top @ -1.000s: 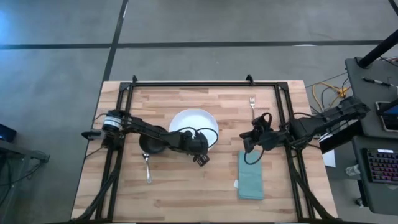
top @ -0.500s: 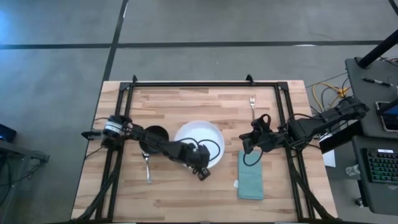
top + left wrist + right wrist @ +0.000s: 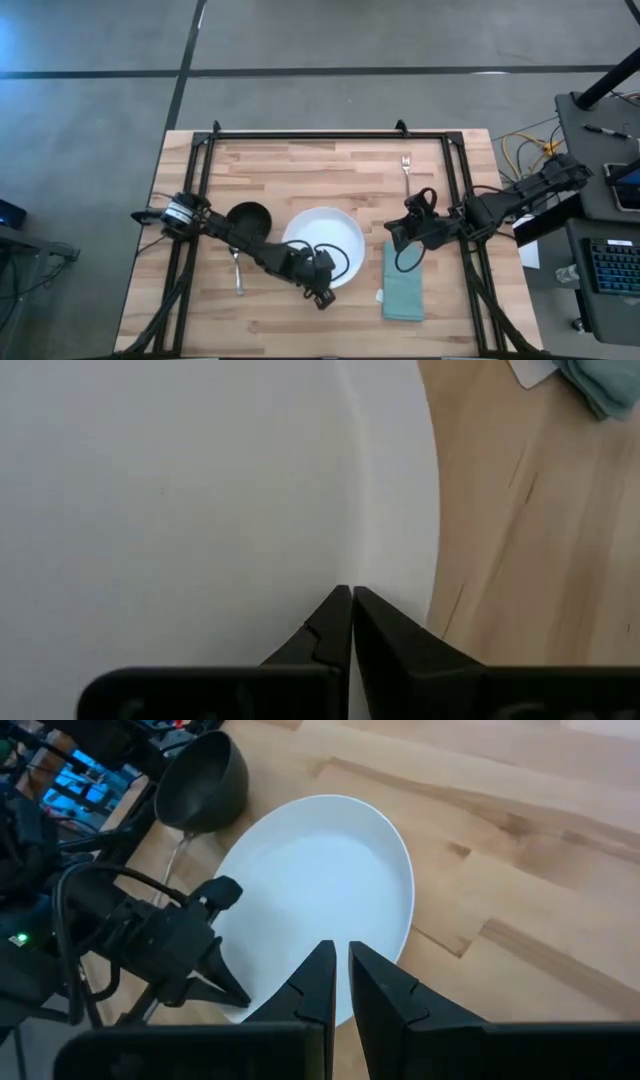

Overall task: Set table place
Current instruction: Move the white plate to the center of the table

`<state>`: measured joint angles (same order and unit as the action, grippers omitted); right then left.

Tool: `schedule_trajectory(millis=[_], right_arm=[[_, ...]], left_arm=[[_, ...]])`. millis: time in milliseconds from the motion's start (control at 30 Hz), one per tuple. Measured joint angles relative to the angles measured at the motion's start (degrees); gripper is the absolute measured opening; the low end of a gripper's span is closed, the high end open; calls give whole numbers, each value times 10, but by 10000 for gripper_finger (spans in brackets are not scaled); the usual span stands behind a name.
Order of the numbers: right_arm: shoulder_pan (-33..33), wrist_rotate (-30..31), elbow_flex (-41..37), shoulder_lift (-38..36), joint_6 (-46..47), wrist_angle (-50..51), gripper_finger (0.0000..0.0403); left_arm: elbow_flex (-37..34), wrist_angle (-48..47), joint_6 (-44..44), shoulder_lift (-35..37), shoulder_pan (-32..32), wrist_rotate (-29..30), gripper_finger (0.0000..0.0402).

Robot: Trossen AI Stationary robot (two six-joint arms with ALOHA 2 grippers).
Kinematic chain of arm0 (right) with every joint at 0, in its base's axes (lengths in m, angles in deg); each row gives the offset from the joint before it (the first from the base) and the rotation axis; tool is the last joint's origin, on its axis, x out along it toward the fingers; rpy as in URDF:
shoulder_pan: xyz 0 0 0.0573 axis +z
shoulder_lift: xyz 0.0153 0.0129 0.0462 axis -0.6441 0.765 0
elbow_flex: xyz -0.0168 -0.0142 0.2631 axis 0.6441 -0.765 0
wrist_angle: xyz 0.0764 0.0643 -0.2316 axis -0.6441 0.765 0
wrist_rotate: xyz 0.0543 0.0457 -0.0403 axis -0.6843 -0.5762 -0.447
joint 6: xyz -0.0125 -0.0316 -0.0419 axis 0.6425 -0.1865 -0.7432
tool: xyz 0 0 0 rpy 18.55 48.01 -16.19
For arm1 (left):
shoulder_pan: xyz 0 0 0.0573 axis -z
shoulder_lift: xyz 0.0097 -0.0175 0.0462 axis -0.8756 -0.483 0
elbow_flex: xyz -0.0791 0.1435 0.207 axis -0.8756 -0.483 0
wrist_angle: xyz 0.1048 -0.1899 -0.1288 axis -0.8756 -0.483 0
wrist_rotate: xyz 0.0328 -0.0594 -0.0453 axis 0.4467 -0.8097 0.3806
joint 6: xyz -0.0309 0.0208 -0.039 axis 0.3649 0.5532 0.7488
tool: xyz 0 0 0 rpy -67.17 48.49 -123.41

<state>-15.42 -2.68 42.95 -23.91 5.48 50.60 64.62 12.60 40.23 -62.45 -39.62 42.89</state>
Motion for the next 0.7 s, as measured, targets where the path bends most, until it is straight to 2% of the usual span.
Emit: schedule_trajectory(millis=[467, 600, 700], right_arm=[[41, -2, 19, 74, 33, -1, 27], [45, -2, 35, 90, 24, 2, 27], [45, -1, 47, 99, 11, 5, 27]], left_arm=[[6, 38, 29, 0, 26, -2, 0], [6, 88, 17, 0, 27, -2, 0], [7, 89, -5, 0, 27, 8, 0]])
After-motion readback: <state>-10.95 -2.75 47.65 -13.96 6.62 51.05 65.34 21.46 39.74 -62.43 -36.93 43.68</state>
